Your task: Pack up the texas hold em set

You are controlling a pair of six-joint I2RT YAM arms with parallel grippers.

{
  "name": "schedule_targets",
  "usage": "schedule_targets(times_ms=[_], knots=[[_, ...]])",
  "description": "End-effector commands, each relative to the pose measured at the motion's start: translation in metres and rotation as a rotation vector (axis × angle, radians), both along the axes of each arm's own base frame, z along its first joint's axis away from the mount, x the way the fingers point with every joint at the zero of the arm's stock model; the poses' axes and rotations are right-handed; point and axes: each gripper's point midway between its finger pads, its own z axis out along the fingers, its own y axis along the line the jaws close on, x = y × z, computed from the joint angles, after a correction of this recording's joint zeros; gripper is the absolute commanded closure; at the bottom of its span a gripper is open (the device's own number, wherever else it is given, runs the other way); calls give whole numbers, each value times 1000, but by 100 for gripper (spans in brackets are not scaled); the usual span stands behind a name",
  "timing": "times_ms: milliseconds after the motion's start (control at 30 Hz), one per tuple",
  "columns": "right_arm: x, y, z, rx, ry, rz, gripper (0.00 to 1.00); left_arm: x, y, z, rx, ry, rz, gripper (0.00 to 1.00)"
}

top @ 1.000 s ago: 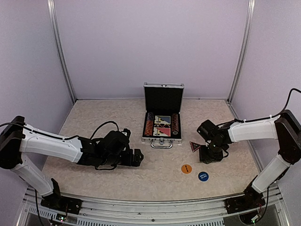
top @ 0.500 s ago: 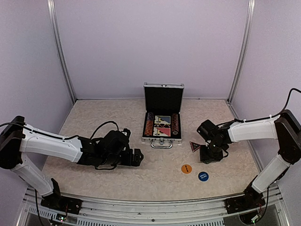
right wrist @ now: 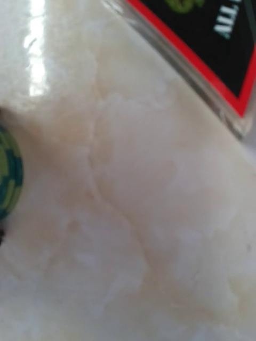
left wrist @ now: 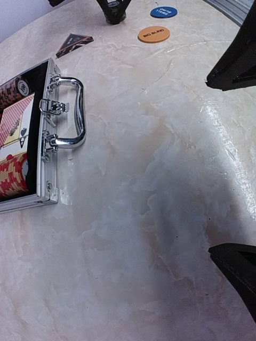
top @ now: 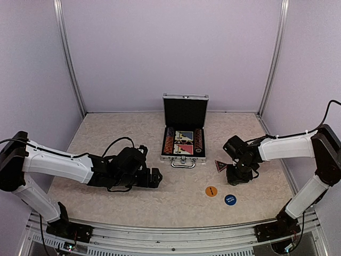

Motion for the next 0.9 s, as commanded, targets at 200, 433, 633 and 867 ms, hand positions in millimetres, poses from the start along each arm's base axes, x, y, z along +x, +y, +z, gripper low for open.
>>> schedule_targets(times_ms=[200,433,633,867], knots=[[-10,1,-6,-1,31,23,69,3,-1,5,-22,-2,9,1],[5,7,18,12,-48,60,70,3,-2,6,-24,-1,10,1],[14,11,32,-8,-80,97,74,3,-3,3,-23,9,7,1],[18,25,43,-12,-102,176,74,4,-8,3,-49,27,-8,1]])
